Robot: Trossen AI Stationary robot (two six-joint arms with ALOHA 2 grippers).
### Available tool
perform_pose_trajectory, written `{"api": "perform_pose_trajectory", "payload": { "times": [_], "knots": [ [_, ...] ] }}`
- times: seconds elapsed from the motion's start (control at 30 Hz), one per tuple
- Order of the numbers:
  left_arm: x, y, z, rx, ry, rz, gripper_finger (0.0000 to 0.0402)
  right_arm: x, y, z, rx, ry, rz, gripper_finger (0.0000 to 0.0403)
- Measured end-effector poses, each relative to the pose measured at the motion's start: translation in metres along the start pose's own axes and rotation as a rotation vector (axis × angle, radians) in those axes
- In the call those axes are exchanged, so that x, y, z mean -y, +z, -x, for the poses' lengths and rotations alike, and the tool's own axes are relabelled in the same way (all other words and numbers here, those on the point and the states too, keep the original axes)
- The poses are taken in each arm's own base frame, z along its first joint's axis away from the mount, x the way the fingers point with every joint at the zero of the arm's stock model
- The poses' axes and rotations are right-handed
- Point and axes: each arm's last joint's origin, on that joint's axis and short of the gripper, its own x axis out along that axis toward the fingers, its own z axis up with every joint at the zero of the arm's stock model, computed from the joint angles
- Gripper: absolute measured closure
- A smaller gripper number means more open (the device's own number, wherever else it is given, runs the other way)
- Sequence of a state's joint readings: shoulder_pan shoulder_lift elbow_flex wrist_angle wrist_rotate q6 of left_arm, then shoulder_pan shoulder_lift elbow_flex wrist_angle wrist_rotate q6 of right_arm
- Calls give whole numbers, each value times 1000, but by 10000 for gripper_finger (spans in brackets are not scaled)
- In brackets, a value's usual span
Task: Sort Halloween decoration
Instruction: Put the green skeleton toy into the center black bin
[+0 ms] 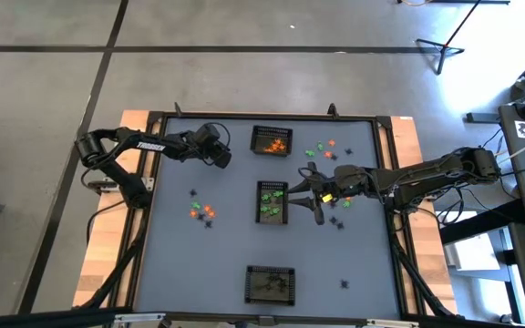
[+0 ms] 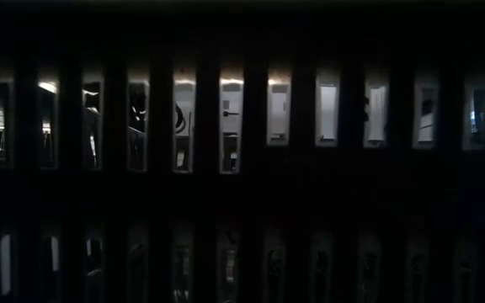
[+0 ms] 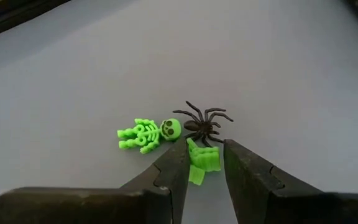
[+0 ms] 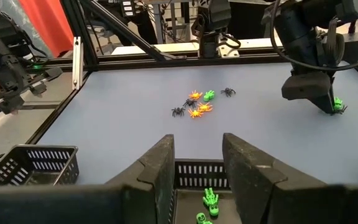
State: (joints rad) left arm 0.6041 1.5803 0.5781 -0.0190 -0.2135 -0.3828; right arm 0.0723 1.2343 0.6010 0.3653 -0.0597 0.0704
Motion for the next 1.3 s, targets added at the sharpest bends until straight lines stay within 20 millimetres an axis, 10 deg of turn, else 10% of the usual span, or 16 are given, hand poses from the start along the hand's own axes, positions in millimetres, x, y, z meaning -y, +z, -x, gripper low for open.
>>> {"api": "perform_pose_trajectory", "payload": {
  "times": [0.3,0.93,1.3],
  "knots": [
    [1,0,0,3,-7,-20,393,0,0,0,-1,0,0,269],
    [28,1,57,145,-157,-102,401,0,-2,0,-23,-2,-2,269],
    [9,-7,52,18,-13,-43,296,0,-2,0,-17,-1,-4,269]
  ]
}}
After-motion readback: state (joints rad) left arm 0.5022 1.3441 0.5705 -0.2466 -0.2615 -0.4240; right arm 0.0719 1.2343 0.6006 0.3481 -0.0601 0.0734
